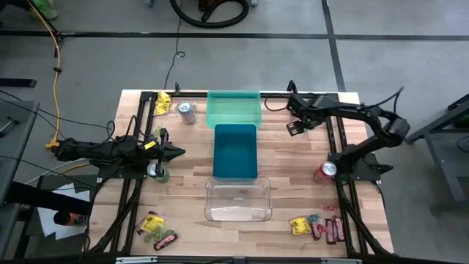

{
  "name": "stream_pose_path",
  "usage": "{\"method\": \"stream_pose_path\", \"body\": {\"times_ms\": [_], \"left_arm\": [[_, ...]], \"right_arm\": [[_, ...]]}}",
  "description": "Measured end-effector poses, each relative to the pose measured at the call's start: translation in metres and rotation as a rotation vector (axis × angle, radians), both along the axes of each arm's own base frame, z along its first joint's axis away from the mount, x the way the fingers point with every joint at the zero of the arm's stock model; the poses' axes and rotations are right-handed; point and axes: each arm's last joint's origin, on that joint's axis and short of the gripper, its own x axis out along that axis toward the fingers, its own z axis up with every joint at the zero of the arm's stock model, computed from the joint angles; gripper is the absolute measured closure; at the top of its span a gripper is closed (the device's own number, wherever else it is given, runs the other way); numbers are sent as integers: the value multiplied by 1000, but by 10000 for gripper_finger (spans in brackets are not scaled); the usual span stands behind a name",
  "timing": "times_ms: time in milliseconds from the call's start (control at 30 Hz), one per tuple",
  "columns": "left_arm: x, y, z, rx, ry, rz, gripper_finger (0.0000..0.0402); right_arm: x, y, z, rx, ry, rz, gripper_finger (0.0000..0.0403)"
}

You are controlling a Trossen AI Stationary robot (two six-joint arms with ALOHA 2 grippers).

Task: Sort candy
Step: Put the blue candy into the blue bin

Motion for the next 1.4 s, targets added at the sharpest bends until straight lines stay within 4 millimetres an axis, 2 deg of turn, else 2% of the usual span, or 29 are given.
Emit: {"method": "stream_pose_path", "body": {"times_ms": [100, 267, 433, 600, 767, 967, 1067, 1167, 1300, 1400], "left_arm": [[0, 0, 0, 0, 0, 0, 401], [0, 0, 0, 0, 0, 0, 401], [0, 0, 0, 0, 0, 0, 401], [0, 0, 0, 0, 0, 0, 401], [0, 0, 0, 0, 0, 0, 401], [0, 0, 0, 0, 0, 0, 401], [0, 0, 0, 0, 0, 0, 401], [0, 0, 0, 0, 0, 0, 401], [0, 0, 0, 0, 0, 0, 401], [0, 0, 0, 0, 0, 0, 401]], "right_arm": [[0, -4, -3, -51, 50, 6, 203], [-4, -12, -9, -33, 82, 21, 203], [-6, -24, -13, 11, 7, 24, 203], [-13, -32, -22, 70, 21, 29, 219], [-14, -35, -26, 122, -9, 42, 272], [-16, -31, -23, 173, -19, 101, 388], [-18, -24, -9, 161, -75, 118, 386], [-17, -12, 17, 98, -200, 146, 397], [-8, 10, 59, -6, -544, 285, 396], [7, 28, 86, -62, -800, 416, 400]]}}
